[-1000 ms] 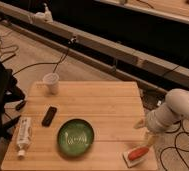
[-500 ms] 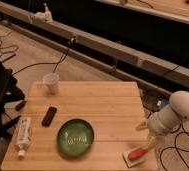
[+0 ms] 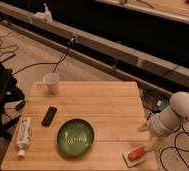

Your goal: Place the pepper in the ceramic bowl

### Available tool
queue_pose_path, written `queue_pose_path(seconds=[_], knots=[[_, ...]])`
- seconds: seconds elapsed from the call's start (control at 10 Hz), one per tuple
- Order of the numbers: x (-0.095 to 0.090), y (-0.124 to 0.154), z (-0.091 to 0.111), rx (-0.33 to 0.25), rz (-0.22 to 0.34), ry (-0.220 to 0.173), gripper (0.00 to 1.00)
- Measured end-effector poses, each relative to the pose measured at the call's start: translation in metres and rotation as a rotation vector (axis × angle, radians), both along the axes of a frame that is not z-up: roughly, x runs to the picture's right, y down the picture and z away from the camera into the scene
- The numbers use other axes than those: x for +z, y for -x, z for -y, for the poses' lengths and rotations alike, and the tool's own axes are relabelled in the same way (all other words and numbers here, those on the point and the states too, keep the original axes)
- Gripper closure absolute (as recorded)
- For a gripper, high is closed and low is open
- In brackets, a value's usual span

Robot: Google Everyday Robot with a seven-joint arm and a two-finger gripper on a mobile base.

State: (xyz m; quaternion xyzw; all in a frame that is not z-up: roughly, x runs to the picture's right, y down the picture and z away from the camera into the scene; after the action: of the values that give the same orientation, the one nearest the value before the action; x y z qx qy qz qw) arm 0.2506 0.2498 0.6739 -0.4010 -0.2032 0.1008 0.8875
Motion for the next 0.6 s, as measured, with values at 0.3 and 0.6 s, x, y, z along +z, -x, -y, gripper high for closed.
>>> queue_pose_path(seconds=[0.3,0.6], knots=[[0.007,-0.002,-0.017,0.045,0.010,0.032,0.35],[0.018,-0.004,-0.038,0.074,0.024,0.042,0.35]])
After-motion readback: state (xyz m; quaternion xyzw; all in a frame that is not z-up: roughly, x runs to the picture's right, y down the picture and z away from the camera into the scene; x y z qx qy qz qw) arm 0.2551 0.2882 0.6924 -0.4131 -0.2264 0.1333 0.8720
